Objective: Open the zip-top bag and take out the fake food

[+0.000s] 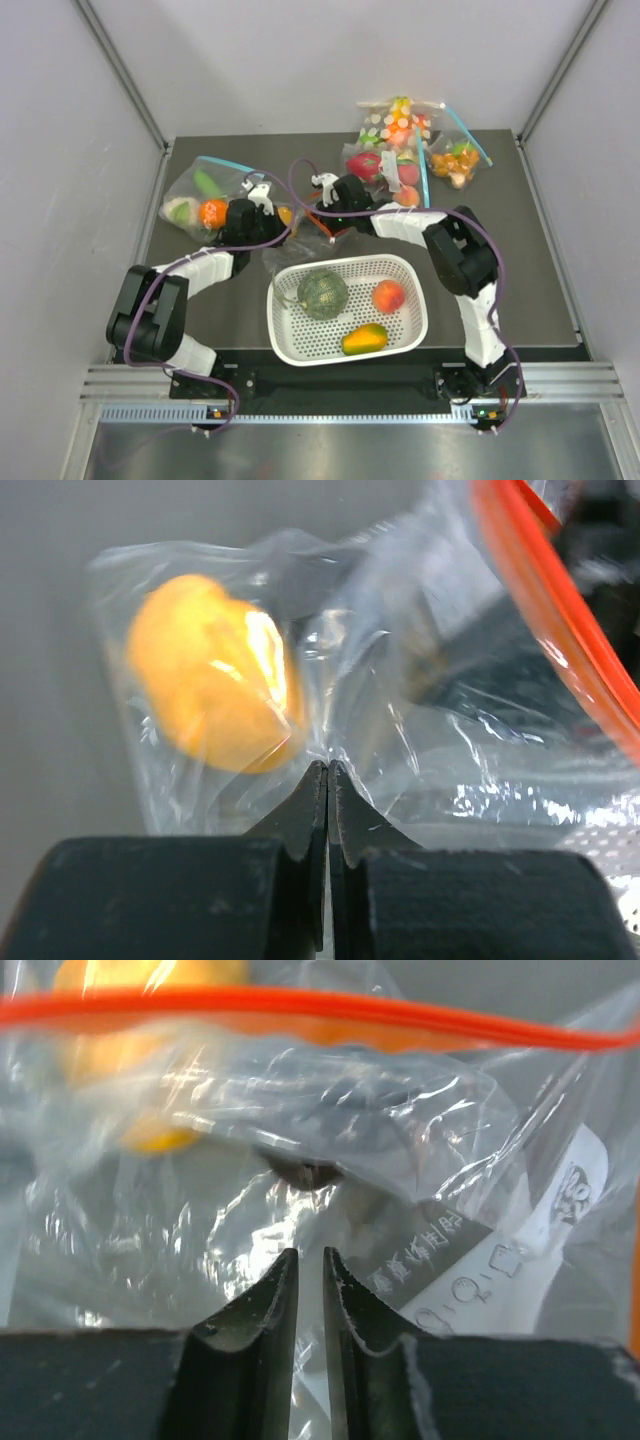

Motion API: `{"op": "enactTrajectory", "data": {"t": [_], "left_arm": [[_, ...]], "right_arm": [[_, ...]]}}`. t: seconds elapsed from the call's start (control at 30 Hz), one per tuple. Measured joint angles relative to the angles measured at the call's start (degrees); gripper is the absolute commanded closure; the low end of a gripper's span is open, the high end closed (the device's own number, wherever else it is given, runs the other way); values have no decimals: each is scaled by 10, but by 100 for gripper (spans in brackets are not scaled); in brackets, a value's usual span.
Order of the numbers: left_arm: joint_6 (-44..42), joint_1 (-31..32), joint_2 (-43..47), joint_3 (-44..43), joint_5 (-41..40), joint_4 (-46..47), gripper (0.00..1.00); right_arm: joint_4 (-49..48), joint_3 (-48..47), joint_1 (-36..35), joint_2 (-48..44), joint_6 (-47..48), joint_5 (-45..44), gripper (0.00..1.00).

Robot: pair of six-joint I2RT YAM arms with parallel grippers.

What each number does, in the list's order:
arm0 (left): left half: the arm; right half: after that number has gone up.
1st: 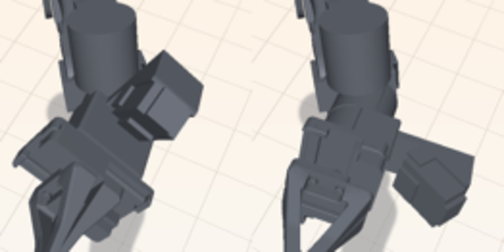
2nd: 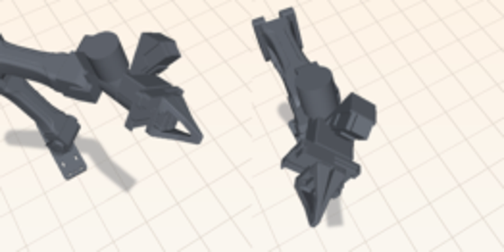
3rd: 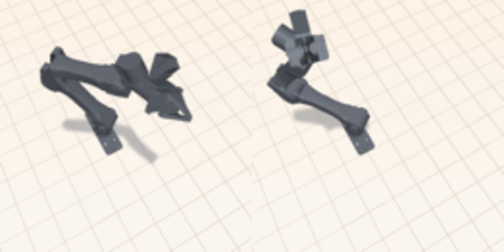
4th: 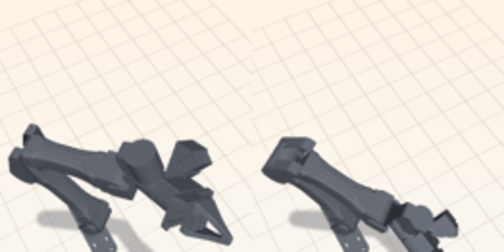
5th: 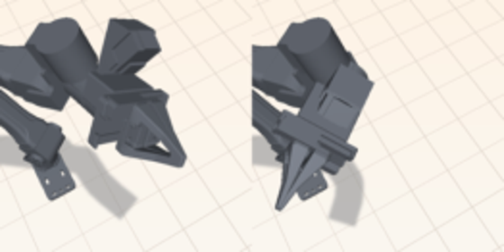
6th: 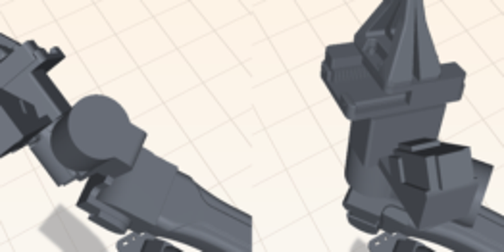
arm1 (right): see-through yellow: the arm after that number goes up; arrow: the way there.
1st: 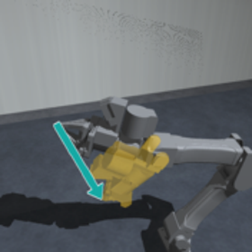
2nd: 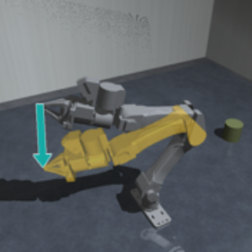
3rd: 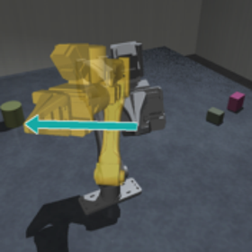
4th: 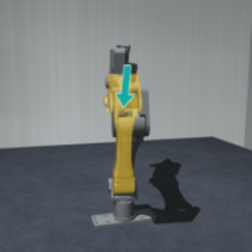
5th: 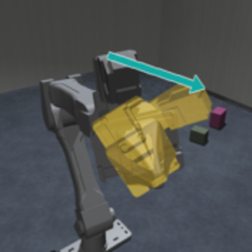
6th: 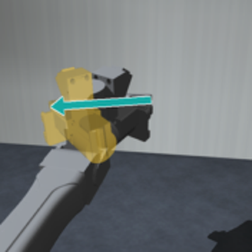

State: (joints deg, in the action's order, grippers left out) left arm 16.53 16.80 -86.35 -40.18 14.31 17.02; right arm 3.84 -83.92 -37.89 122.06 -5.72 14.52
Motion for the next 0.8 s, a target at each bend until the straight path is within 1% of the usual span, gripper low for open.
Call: {"op": "enactTrajectory", "data": {"t": [0.17,0.47,0.63,0.8], "left_arm": [[10,-4,5,0,-5,-1,100],[13,-4,7,-1,-12,-7,100],[13,-4,6,-5,-18,-11,100],[7,-4,-7,-29,-27,-21,100]], "right_arm": [[-12,83,0,-83,6,-15,87],[-41,146,0,-179,5,-19,88],[-42,161,0,-204,5,-19,88],[-47,161,0,-211,5,-19,88]]}}
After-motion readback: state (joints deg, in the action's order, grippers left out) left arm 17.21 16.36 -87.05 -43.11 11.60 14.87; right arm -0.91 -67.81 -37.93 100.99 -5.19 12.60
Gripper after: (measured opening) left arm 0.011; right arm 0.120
